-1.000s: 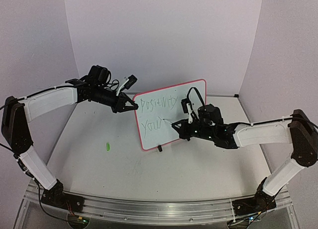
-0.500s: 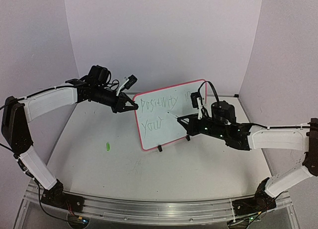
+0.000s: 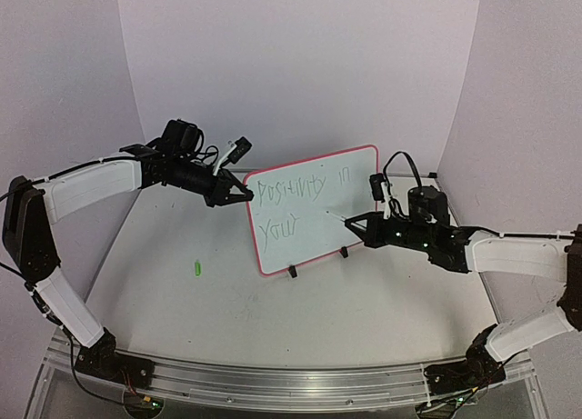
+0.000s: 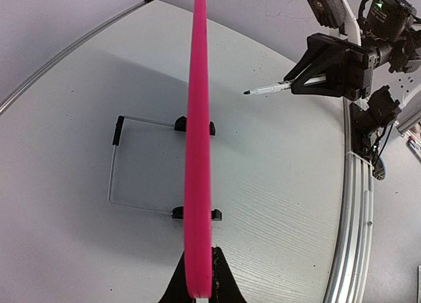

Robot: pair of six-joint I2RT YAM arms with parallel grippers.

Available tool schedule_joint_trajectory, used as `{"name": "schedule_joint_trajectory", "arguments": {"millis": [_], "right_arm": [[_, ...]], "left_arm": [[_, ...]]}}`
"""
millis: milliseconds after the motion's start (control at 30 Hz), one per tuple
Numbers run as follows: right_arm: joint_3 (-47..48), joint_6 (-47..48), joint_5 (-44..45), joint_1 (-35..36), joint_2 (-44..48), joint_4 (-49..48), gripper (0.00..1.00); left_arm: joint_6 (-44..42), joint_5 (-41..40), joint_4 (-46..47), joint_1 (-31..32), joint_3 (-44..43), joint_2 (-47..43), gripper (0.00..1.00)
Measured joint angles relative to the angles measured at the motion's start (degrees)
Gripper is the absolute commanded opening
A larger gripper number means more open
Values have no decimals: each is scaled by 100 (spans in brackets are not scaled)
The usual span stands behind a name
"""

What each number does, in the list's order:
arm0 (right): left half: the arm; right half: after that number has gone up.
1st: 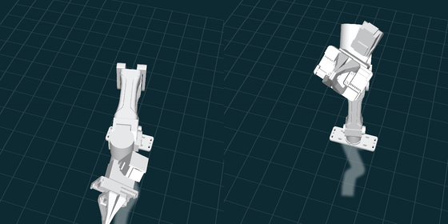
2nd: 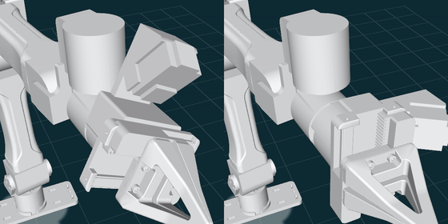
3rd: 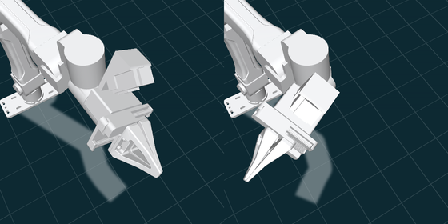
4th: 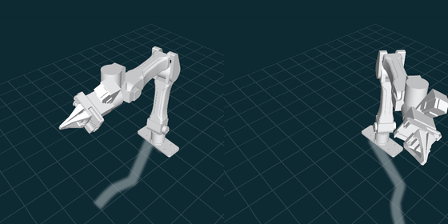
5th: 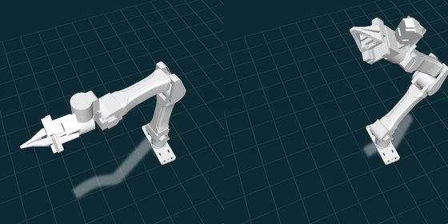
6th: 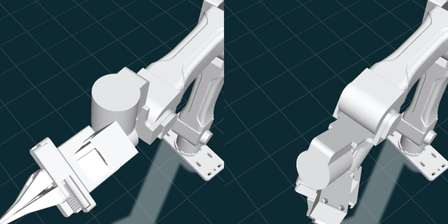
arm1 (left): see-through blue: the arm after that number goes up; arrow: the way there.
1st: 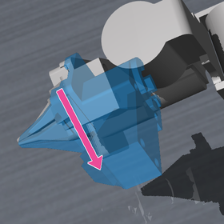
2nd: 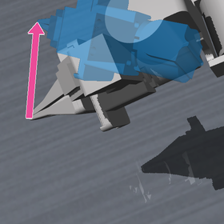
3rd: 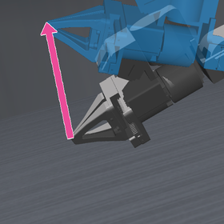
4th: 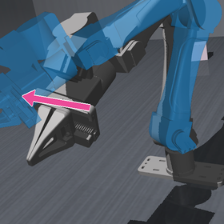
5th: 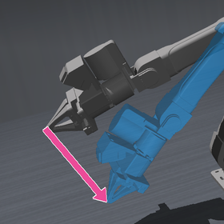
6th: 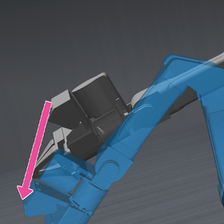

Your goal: Write a sentence on the whiteboard

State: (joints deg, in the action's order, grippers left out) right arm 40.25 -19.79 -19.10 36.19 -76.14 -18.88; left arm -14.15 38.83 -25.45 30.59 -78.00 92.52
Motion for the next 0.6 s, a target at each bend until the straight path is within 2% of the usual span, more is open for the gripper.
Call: {"name": "schedule_joint_trajectory", "arguments": {"millis": [300,600], "right_arm": [[-155,-49,-756,-334,-33,-344,0],[-155,-153,-909,-370,-452,-624,0]], "left_arm": [[-3,-7,2,17,0,-1,0],[-25,-7,2,22,0,-1,0]]}}
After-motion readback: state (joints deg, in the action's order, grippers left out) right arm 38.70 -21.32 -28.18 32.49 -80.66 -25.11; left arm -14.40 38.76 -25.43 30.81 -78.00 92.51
